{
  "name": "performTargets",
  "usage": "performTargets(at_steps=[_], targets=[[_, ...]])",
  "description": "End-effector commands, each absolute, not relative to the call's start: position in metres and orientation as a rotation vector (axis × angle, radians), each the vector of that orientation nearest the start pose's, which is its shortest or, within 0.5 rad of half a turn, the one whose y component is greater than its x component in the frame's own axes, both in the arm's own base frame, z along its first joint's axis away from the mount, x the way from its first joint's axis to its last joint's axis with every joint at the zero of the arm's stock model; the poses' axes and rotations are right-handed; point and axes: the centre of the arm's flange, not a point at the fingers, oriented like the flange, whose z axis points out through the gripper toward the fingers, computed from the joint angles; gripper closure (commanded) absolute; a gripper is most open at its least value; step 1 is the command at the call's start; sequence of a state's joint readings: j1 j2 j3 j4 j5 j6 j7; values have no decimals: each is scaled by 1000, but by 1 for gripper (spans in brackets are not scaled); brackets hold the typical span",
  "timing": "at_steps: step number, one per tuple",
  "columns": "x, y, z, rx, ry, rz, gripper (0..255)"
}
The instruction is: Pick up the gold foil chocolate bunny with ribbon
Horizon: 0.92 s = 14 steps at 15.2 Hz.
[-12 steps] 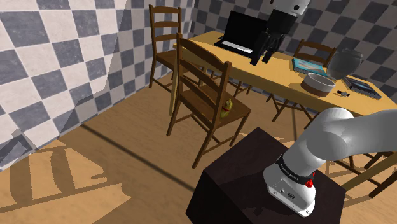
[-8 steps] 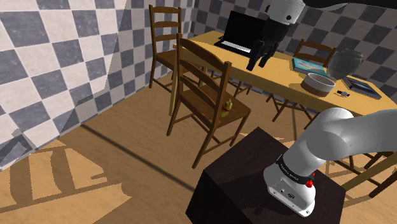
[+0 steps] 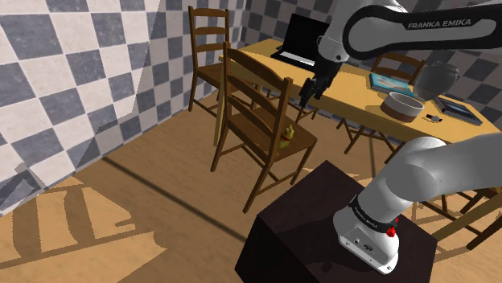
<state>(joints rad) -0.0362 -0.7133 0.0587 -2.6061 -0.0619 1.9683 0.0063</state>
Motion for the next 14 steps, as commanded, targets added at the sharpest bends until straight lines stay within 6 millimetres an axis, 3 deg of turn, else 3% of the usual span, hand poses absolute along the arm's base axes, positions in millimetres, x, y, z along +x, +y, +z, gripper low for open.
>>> performTargets(at_steps=[1,14], targets=[[351,-3,460,-3262,-52,-139,0],[413,-70,327,-3433,-111,-228,0]])
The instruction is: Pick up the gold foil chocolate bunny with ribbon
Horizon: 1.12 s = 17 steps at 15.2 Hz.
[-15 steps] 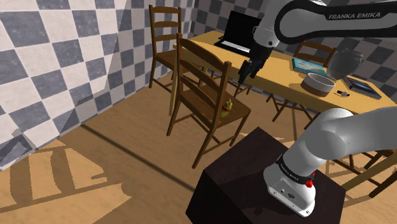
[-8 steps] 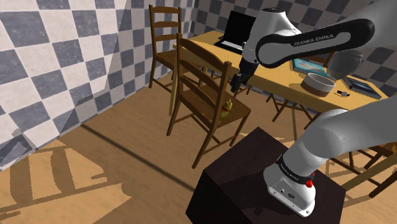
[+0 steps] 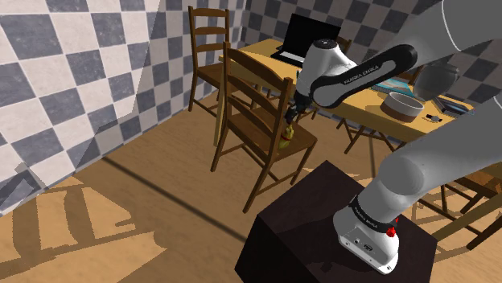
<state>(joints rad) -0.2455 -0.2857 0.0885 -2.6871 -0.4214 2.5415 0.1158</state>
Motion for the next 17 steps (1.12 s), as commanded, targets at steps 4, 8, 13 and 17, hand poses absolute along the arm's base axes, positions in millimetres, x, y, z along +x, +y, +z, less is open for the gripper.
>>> performTargets(at_steps=[4,8,13,17], targets=[[434,-94,290,-3485,-131,-257,0],[455,-121,254,-3536,-151,-288,0],[460,-127,225,-3548,-156,-295,0],[460,-127,206,-3548,-156,-295,0]])
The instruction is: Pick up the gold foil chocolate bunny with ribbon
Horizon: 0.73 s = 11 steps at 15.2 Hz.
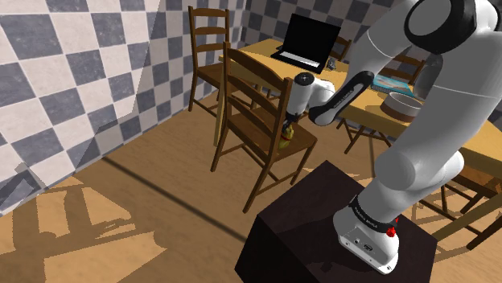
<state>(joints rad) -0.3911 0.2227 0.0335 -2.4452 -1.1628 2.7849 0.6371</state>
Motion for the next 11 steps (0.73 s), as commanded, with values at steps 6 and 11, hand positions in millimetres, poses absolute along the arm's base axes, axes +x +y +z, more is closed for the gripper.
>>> performTargets(at_steps=[6,11], targets=[[460,-127,206,-3548,-156,-295,255],[460,-127,206,-3548,-156,-295,255]])
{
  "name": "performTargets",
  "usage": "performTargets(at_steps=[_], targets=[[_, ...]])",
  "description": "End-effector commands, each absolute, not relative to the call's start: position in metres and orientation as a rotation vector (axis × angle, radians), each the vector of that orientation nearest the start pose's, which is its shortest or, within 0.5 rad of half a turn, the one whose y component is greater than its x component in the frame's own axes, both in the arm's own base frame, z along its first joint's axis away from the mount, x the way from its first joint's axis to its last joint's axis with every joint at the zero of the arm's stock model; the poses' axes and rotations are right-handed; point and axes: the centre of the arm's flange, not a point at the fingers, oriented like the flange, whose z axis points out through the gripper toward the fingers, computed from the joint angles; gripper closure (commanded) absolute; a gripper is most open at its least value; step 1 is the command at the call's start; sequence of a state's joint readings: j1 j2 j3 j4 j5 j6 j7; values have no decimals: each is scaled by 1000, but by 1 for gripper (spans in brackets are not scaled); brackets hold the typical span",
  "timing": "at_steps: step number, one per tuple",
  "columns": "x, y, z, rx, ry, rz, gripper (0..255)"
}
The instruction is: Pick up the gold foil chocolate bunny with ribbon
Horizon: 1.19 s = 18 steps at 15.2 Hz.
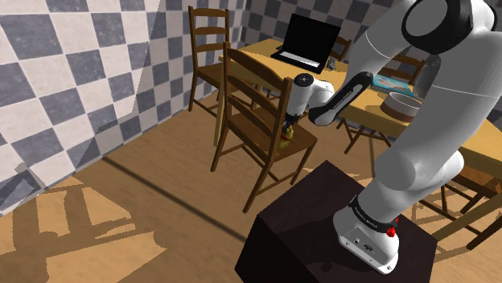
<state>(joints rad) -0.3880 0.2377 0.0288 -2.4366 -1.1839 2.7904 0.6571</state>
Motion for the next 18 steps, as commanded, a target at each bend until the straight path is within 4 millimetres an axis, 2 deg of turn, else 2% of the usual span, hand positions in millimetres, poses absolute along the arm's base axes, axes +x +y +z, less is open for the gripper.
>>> performTargets(at_steps=[1,16,18], targets=[[460,-127,206,-3548,-156,-295,255],[460,-127,285,-3548,-156,-295,255],[460,-127,286,-3548,-156,-295,255]])
